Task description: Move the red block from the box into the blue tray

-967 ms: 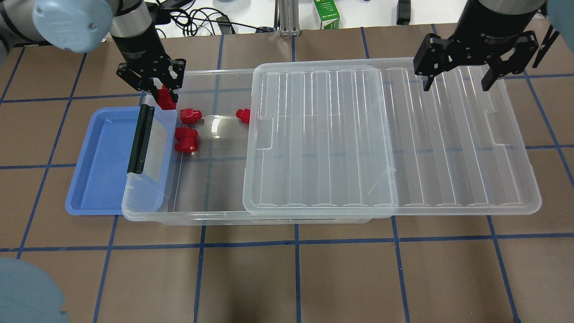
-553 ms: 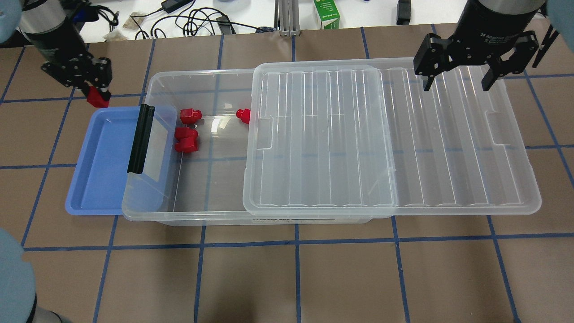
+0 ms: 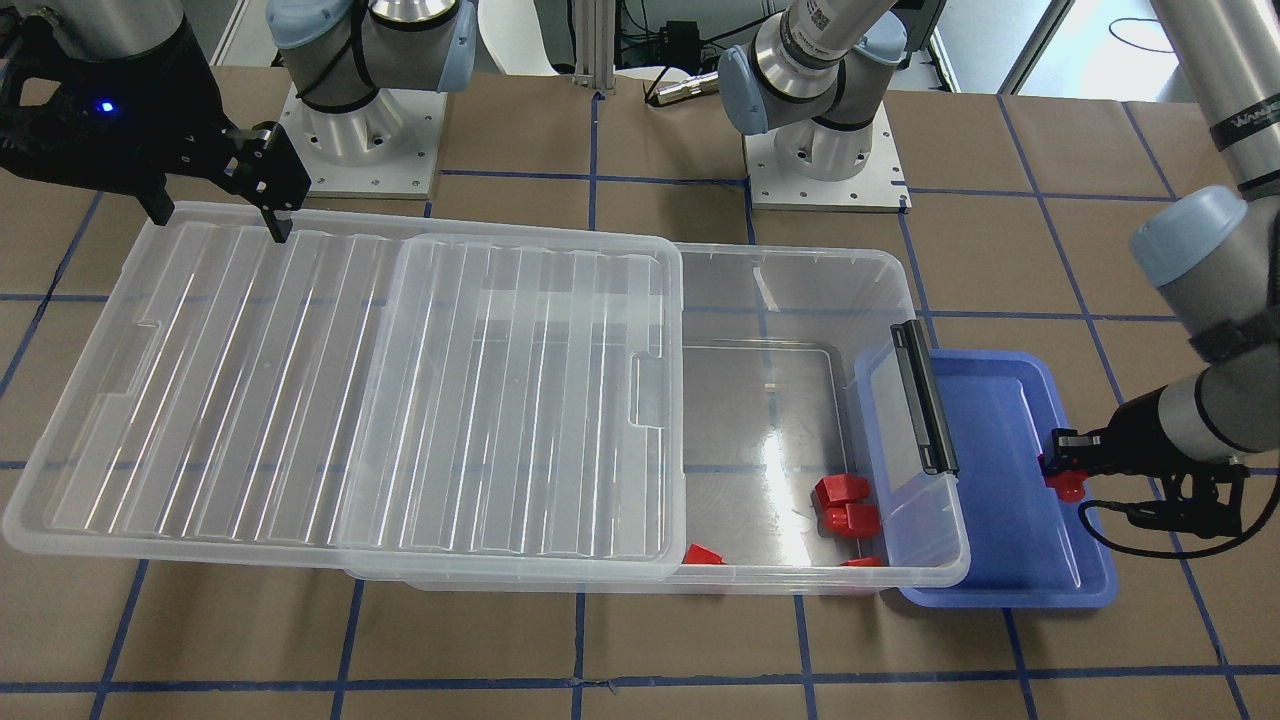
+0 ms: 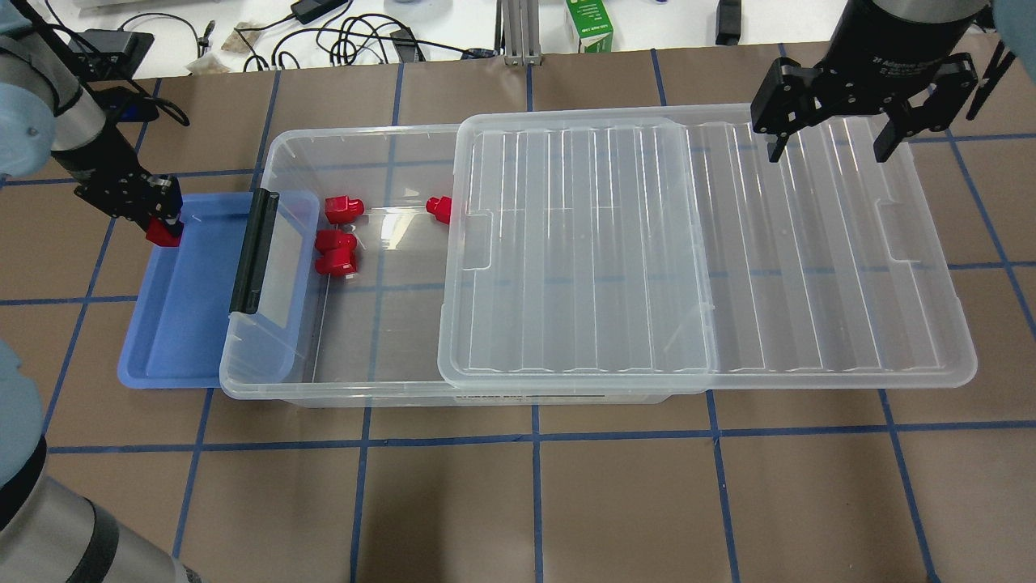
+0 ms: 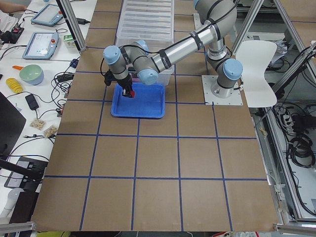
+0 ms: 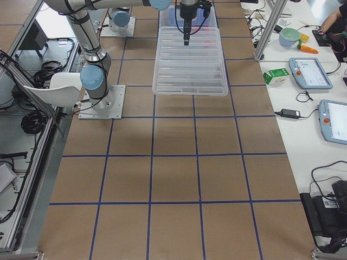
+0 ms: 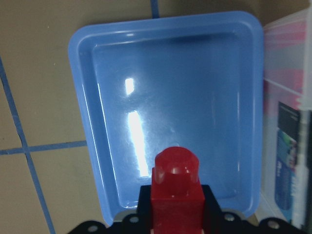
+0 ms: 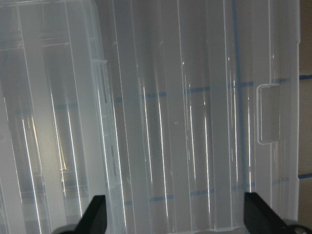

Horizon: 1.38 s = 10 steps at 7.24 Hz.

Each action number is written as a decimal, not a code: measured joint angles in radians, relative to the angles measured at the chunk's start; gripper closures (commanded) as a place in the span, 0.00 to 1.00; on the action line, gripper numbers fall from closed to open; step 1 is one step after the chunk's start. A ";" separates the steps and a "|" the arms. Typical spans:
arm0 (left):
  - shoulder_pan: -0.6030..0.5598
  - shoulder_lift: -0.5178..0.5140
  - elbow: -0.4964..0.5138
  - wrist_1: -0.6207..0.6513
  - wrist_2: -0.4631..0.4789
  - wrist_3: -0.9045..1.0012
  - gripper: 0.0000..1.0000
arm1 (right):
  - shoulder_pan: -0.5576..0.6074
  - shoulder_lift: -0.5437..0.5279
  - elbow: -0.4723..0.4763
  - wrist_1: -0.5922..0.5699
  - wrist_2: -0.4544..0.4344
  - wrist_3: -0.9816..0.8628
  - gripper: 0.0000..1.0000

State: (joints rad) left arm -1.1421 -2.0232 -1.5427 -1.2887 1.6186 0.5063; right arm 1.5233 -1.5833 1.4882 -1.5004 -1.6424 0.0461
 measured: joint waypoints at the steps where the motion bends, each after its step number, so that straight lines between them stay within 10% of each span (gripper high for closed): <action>1: 0.000 -0.020 -0.030 0.042 -0.005 0.000 1.00 | -0.023 -0.001 -0.002 0.000 0.003 -0.063 0.00; 5: -0.008 -0.077 -0.052 0.066 -0.065 0.000 1.00 | -0.272 -0.007 -0.010 0.000 0.048 -0.366 0.00; 7: -0.007 -0.093 -0.054 0.067 -0.063 0.005 0.55 | -0.407 -0.003 -0.001 -0.004 0.062 -0.544 0.00; 8: -0.005 -0.098 -0.059 0.068 -0.063 0.007 0.01 | -0.468 0.006 0.019 -0.020 0.075 -0.614 0.00; 10: -0.002 -0.096 -0.068 0.068 -0.058 0.005 0.00 | -0.548 0.033 0.129 -0.138 0.099 -0.672 0.00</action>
State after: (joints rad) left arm -1.1443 -2.1191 -1.6104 -1.2207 1.5601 0.5114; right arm 0.9752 -1.5504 1.6170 -1.6389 -1.5429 -0.6261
